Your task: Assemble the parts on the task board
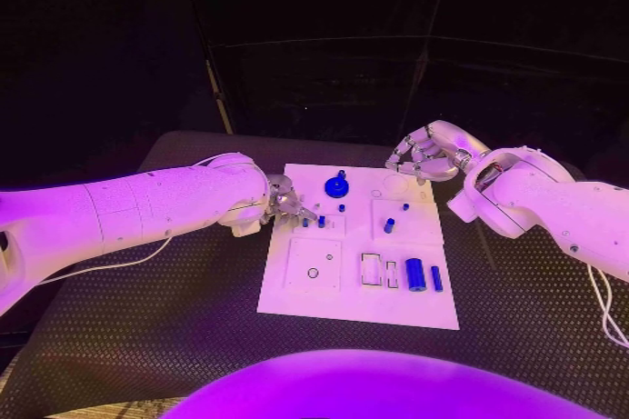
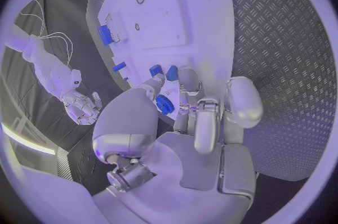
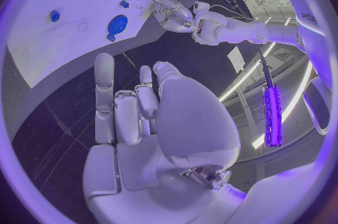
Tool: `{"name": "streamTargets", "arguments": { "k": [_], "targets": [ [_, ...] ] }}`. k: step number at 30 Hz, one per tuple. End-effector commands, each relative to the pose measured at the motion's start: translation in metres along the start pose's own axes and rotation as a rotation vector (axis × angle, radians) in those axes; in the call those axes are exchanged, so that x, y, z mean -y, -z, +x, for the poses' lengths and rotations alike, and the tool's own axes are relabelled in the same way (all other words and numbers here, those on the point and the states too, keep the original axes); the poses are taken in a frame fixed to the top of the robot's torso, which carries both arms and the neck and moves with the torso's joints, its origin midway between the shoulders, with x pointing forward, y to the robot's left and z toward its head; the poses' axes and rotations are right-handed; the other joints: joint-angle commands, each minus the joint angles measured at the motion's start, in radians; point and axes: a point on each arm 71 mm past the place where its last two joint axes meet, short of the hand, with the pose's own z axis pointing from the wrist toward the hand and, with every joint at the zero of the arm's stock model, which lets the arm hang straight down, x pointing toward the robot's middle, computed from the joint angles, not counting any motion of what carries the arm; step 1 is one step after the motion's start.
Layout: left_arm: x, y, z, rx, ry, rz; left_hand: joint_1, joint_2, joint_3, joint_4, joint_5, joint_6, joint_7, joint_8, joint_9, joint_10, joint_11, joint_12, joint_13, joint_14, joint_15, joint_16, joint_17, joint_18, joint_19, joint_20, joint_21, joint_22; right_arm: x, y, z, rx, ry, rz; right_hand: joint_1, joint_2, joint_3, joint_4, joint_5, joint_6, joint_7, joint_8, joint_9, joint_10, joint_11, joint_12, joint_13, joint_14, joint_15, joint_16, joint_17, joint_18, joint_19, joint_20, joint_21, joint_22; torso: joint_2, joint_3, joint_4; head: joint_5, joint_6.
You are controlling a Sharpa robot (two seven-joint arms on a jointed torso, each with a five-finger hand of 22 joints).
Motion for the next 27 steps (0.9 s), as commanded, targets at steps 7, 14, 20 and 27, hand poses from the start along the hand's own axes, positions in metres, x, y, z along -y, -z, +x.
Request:
{"name": "streamTargets", "arguments": {
  "k": [7, 14, 20, 27],
  "targets": [
    [0.008, 0.007, -0.012, 0.049, 0.166, 0.134, 0.078, 0.026, -0.061, 0.001, 0.006, -0.061, 0.022, -0.008, 0.003, -0.08, 0.019, -0.041, -0.066, 0.079, 0.006, -0.036, 0.17, 0.014, -0.047, 0.004, -0.091, -0.093, -0.001, -0.001, 0.001, 0.004, -0.012, -0.016, 0.008, 0.003, 0.006, -0.001, 0.002, -0.007, -0.001, 0.003, 0.001, -0.006, -0.001, -0.006, -0.003, 0.042, -0.007, -0.005, -0.003, 0.021, -0.009, 0.003, -0.007, -0.005, 0.0, 0.001, -0.0005, -0.005, 0.0],
    [0.023, 0.016, -0.033, 0.158, 0.266, 0.374, 0.205, 0.055, -0.057, -0.038, 0.009, -0.157, 0.079, -0.066, -0.02, -0.239, 0.069, -0.091, -0.094, -0.022, 0.051, -0.181, -0.071, 0.065, -0.213, 0.04, -0.35, -0.353, 0.001, 0.0, 0.0, 0.007, -0.013, -0.013, 0.008, 0.003, 0.006, -0.001, 0.002, -0.007, -0.001, 0.003, 0.001, -0.006, -0.001, -0.006, -0.003, 0.042, -0.007, -0.005, -0.003, 0.021, -0.009, 0.003, -0.007, -0.005, -0.001, 0.0022, -0.0015, -0.009, 0.0],
    [0.04, 0.02, -0.042, 0.237, 0.279, 0.56, 0.349, 0.05, -0.005, -0.104, 0.004, -0.208, 0.142, -0.178, -0.086, -0.437, 0.138, -0.225, -0.186, -0.337, 0.111, -0.567, -0.586, 0.077, -0.351, 0.095, -0.539, -0.494, 0.002, 0.0, 0.0, 0.011, -0.012, -0.012, 0.009, 0.003, 0.007, -0.002, 0.003, -0.008, -0.001, 0.003, 0.001, -0.007, -0.001, -0.007, -0.003, 0.042, -0.007, -0.006, -0.004, 0.021, -0.01, 0.003, -0.008, -0.007, 0.0, 0.0009, -0.0008, -0.016, 0.0],
    [0.065, 0.016, -0.037, 0.236, 0.107, 0.677, 0.461, 0.01, 0.051, -0.184, 0.006, -0.129, 0.131, -0.29, -0.14, -0.395, 0.132, -0.338, -0.311, -0.334, 0.107, -0.604, -0.658, 0.086, -0.327, 0.099, -0.589, -0.545, 0.0, -0.001, 0.001, 0.008, -0.015, -0.015, 0.009, 0.003, 0.007, -0.002, 0.003, -0.009, -0.001, 0.003, 0.001, -0.007, -0.001, -0.007, -0.003, 0.042, -0.007, -0.006, -0.004, 0.021, -0.01, 0.003, -0.008, -0.007, 0.001, 0.0003, -0.0015, -0.019, 0.0]
  ]
}}
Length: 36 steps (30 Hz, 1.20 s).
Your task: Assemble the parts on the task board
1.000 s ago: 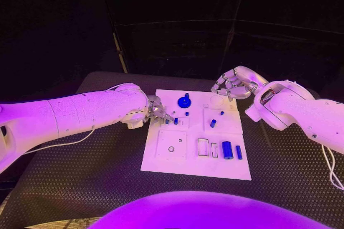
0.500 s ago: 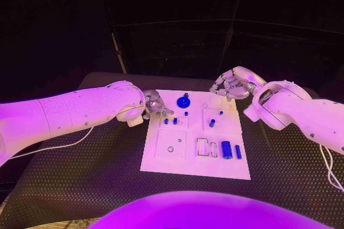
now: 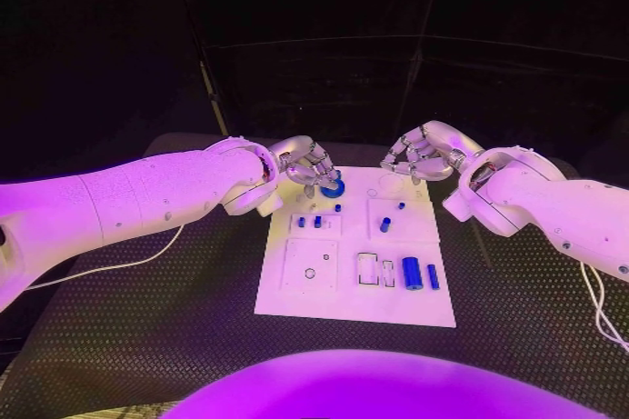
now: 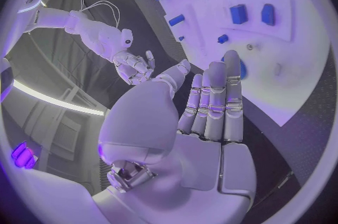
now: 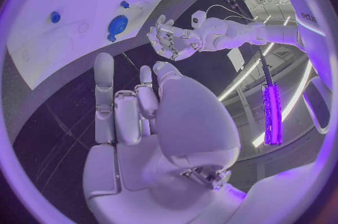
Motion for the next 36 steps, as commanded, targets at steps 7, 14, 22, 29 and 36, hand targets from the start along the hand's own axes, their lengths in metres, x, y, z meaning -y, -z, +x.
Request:
{"name": "streamTargets", "arguments": {
  "k": [7, 14, 22, 29, 36],
  "targets": [
    [0.012, -0.019, 0.008, -0.051, -0.277, 0.167, 0.02, -0.042, 0.045, -0.049, 0.002, 0.087, -0.018, -0.134, -0.004, 0.08, -0.013, -0.13, -0.125, 0.118, -0.02, 0.102, 0.069, 0.012, 0.072, -0.015, 0.03, 0.002, -0.004, -0.001, 0.001, 0.002, -0.009, -0.017, 0.009, 0.003, 0.005, 0.0, 0.003, -0.009, -0.001, 0.003, 0.001, -0.007, -0.001, -0.003, 0.0, 0.042, -0.007, -0.006, -0.001, 0.021, -0.006, 0.0, -0.005, -0.001, 0.002, -0.0006, -0.0005, -0.004, 0.0],
    [0.007, -0.028, 0.014, -0.087, -0.434, 0.154, -0.011, -0.066, -0.006, -0.039, -0.003, 0.101, -0.011, -0.182, -0.002, 0.065, -0.005, -0.184, -0.167, 0.18, -0.012, 0.173, 0.142, 0.014, 0.106, -0.009, 0.04, 0.001, -0.005, -0.002, 0.001, 0.0, -0.01, -0.017, 0.01, 0.003, 0.006, 0.0, 0.003, -0.01, 0.0, 0.002, 0.001, -0.007, 0.0, -0.003, 0.0, 0.042, -0.007, -0.006, 0.0, 0.021, -0.006, 0.0, -0.004, 0.0, 0.002, -0.0004, 0.0004, -0.003, 0.0],
    [0.0, -0.037, 0.025, -0.134, -0.545, 0.122, 0.016, -0.047, -0.049, -0.051, -0.005, 0.126, -0.019, -0.228, -0.001, 0.081, -0.011, -0.215, -0.181, 0.3, -0.02, 0.347, 0.365, 0.004, 0.197, -0.017, 0.137, 0.074, -0.006, -0.002, 0.002, 0.003, -0.011, -0.018, 0.01, 0.003, 0.006, 0.0, 0.003, -0.01, 0.0, 0.002, 0.001, -0.007, 0.0, -0.003, 0.0, 0.042, -0.007, -0.006, 0.0, 0.021, -0.006, 0.0, -0.004, 0.0, 0.005, -0.0017, -0.0027, -0.002, 0.0],
    [-0.007, -0.04, 0.035, -0.172, -0.578, 0.099, 0.025, -0.034, -0.05, -0.058, -0.003, 0.146, -0.025, -0.245, -0.001, 0.1, -0.016, -0.23, -0.181, 0.327, -0.024, 0.39, 0.422, -0.013, 0.244, -0.021, 0.232, 0.169, -0.006, -0.002, 0.002, 0.005, -0.01, -0.017, 0.01, 0.003, 0.006, 0.0, 0.003, -0.01, 0.0, 0.002, 0.001, -0.007, 0.0, -0.003, 0.0, 0.042, -0.007, -0.006, 0.0, 0.021, -0.006, 0.0, -0.004, 0.0, 0.005, -0.0018, -0.0005, -0.008, 0.0],
    [-0.009, -0.043, 0.04, -0.171, -0.591, 0.096, 0.038, -0.019, -0.033, -0.066, -0.002, 0.157, -0.028, -0.259, -0.001, 0.112, -0.017, -0.248, -0.182, 0.329, -0.026, 0.397, 0.425, -0.016, 0.251, -0.022, 0.255, 0.192, -0.006, -0.002, 0.002, 0.006, -0.01, -0.017, 0.01, 0.003, 0.006, 0.0, 0.003, -0.01, 0.0, 0.002, 0.001, -0.007, 0.0, -0.003, 0.0, 0.042, -0.007, -0.006, 0.0, 0.021, -0.006, 0.0, -0.004, 0.0, 0.003, -0.0007, -0.0009, -0.01, 0.0]
  ]
}}
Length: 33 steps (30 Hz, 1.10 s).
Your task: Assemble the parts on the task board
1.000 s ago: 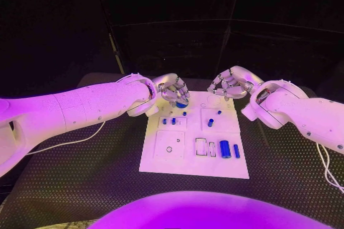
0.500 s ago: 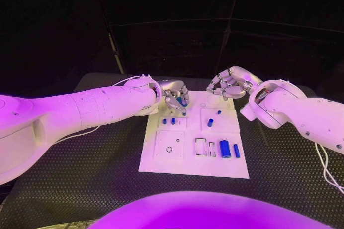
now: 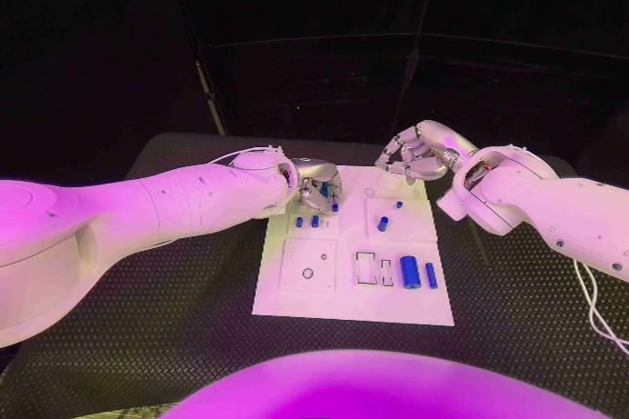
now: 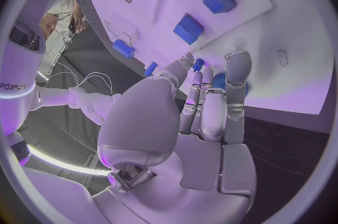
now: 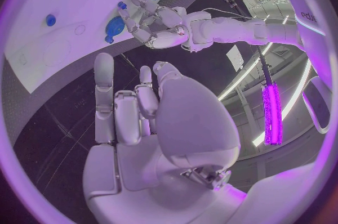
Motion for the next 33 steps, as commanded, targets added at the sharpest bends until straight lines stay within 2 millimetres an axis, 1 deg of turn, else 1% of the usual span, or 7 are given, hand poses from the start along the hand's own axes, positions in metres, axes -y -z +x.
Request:
{"name": "streamTargets", "arguments": {
  "k": [1, 13, 19, 22, 24, 26, 33],
  "targets": [
    [0.0008, -0.0019, 0.0003, -0.012, -0.032, -0.001, 0.005, 0.004, 0.007, -0.002, -0.002, 0.006, 0.0, -0.007, 0.0, 0.009, -0.001, -0.008, -0.001, 0.006, -0.003, 0.005, 0.001, -0.016, 0.007, -0.001, 0.007, 0.006, -0.0022, -0.0005, -0.0008, 0.011, -0.002, -0.007, 0.01, 0.003, 0.006, 0.0, 0.003, -0.007, 0.003, 0.002, 0.001, -0.007, 0.0, -0.003, -0.001, 0.042, -0.007, -0.006, -0.001, 0.021, -0.007, 0.0, -0.004, 0.0, -0.001, 0.0006, 0.0002, 0.0, 0.0],
    [0.006, -0.0075, 0.0007, -0.008, -0.037, -0.001, 0.006, 0.016, 0.033, -0.006, -0.002, 0.008, 0.004, -0.032, 0.0, 0.039, -0.002, -0.021, 0.001, 0.011, -0.004, 0.017, 0.012, -0.026, 0.024, -0.002, 0.06, 0.063, -0.0031, -0.0013, -0.0002, 0.013, -0.003, -0.01, 0.01, 0.002, 0.007, 0.0, 0.003, -0.008, 0.004, 0.002, 0.001, -0.006, 0.0, -0.002, 0.001, 0.042, -0.006, -0.005, 0.002, 0.02, -0.006, 0.0, -0.004, 0.001, -0.001, 0.0007, 0.0019, -0.002, 0.0],
    [0.0065, -0.009, 0.001, -0.014, -0.037, -0.011, 0.005, 0.023, 0.048, -0.005, -0.001, 0.015, 0.003, -0.041, 0.001, 0.049, -0.003, -0.03, 0.001, 0.012, -0.005, 0.022, 0.014, -0.029, 0.029, -0.002, 0.078, 0.081, -0.0032, -0.0014, 0.0, 0.012, -0.003, -0.009, 0.01, 0.002, 0.007, 0.0, 0.003, -0.008, 0.004, 0.002, 0.001, -0.006, 0.0, -0.002, 0.001, 0.042, -0.006, -0.005, 0.002, 0.02, -0.006, 0.0, -0.004, 0.001, -0.002, 0.0016, 0.0007, -0.003, 0.0],
    [0.0057, -0.0095, 0.0015, -0.024, -0.037, -0.021, 0.005, 0.025, 0.054, -0.006, -0.001, 0.018, 0.002, -0.044, 0.001, 0.053, -0.004, -0.033, 0.001, 0.013, -0.005, 0.023, 0.016, -0.03, 0.03, -0.003, 0.085, 0.089, -0.0032, -0.0014, 0.0, 0.011, -0.003, -0.009, 0.01, 0.002, 0.007, 0.0, 0.003, -0.008, 0.004, 0.002, 0.001, -0.006, 0.0, -0.002, 0.001, 0.042, -0.006, -0.005, 0.002, 0.02, -0.006, 0.0, -0.004, 0.001, -0.001, 0.0014, 0.0004, -0.003, 0.0],
    [0.0046, -0.0098, 0.0019, -0.034, -0.037, -0.031, 0.008, 0.03, 0.066, -0.007, -0.001, 0.023, 0.003, -0.048, 0.001, 0.065, -0.005, -0.034, 0.002, 0.015, -0.006, 0.026, 0.019, -0.035, 0.041, -0.004, 0.114, 0.12, -0.0033, -0.0015, 0.0001, 0.011, -0.003, -0.009, 0.011, 0.003, 0.007, 0.0, 0.003, -0.008, 0.004, 0.002, 0.001, -0.006, 0.0, -0.001, 0.002, 0.042, -0.006, -0.004, 0.003, 0.02, -0.006, 0.0, -0.003, 0.002, -0.001, 0.001, 0.0006, -0.003, 0.0],
    [0.0033, -0.01, 0.0022, -0.043, -0.039, -0.041, 0.01, 0.033, 0.078, -0.009, -0.002, 0.029, 0.003, -0.053, 0.001, 0.071, -0.006, -0.038, 0.002, 0.015, -0.007, 0.028, 0.019, -0.038, 0.045, -0.004, 0.127, 0.134, -0.0033, -0.0015, 0.0002, 0.01, -0.004, -0.009, 0.011, 0.003, 0.007, 0.0, 0.003, -0.008, 0.004, 0.002, 0.001, -0.006, 0.0, -0.001, 0.002, 0.042, -0.006, -0.004, 0.003, 0.02, -0.006, 0.0, -0.003, 0.002, -0.001, 0.0009, 0.0006, -0.003, 0.0],
    [0.0002, -0.0105, 0.0028, -0.06, -0.04, -0.071, 0.009, 0.036, 0.091, -0.009, -0.002, 0.036, 0.004, -0.059, 0.001, 0.073, -0.005, -0.045, 0.002, 0.016, -0.006, 0.029, 0.018, -0.039, 0.046, -0.004, 0.137, 0.144, -0.0037, -0.002, 0.0008, 0.007, -0.004, -0.01, 0.011, 0.003, 0.007, 0.0, 0.003, -0.008, 0.004, 0.002, 0.001, -0.006, 0.0, -0.001, 0.002, 0.042, -0.006, -0.004, 0.003, 0.02, -0.006, 0.0, -0.003, 0.002, -0.001, -0.0001, 0.0029, -0.007, 0.0]
  ]
}}
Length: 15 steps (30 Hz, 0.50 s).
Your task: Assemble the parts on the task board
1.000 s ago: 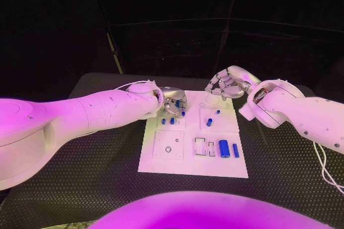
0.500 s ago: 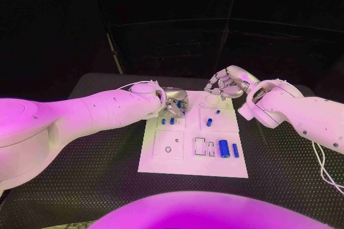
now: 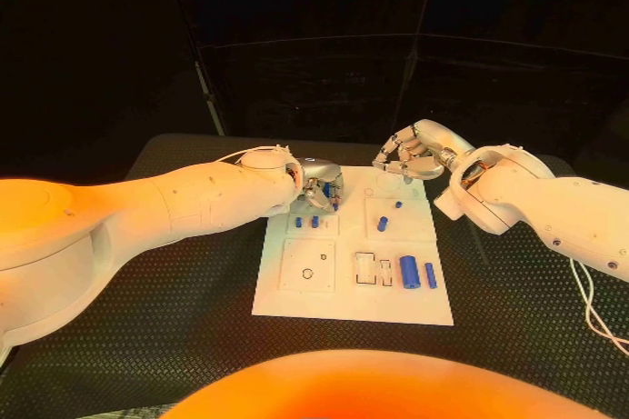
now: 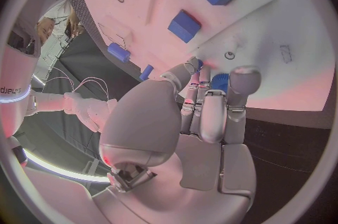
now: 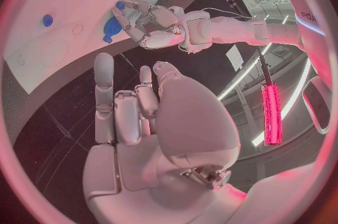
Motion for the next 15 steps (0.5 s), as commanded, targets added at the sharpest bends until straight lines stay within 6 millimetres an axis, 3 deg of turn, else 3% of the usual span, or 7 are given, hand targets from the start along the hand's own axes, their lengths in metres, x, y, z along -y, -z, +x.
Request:
{"name": "streamTargets", "arguments": {
  "k": [1, 15],
  "targets": [
    [-0.0042, 0.0001, 0.0037, -0.039, -0.008, -0.045, -0.002, 0.01, 0.006, 0.003, -0.002, 0.009, 0.001, -0.005, 0.002, 0.006, 0.002, -0.008, -0.002, 0.009, 0.002, 0.005, -0.002, -0.009, 0.009, 0.001, 0.007, 0.005, -0.0019, -0.0007, -0.0006, 0.006, -0.002, -0.007, 0.01, 0.003, 0.007, 0.0, 0.003, -0.004, 0.0, 0.002, 0.001, -0.006, 0.0, -0.001, 0.001, 0.042, -0.006, -0.004, 0.001, 0.02, -0.006, 0.0, -0.003, 0.001, 0.001, -0.0011, 0.0024, -0.003, 0.0],
    [0.0001, -0.003, 0.0038, -0.04, -0.013, -0.045, -0.02, 0.002, 0.008, 0.012, -0.003, 0.016, -0.001, -0.012, 0.002, 0.011, 0.002, -0.014, -0.001, 0.008, 0.002, 0.006, -0.006, -0.01, 0.009, 0.002, 0.016, 0.015, -0.0031, -0.0019, 0.001, 0.0, -0.003, -0.011, 0.01, 0.003, 0.007, 0.0, 0.003, -0.004, 0.0, 0.002, 0.001, -0.006, 0.0, -0.001, 0.001, 0.042, -0.006, -0.004, 0.001, 0.02, -0.006, 0.0, -0.003, 0.001, 0.0, 0.0004, -0.0004, 0.003, 0.0]
  ]
}}
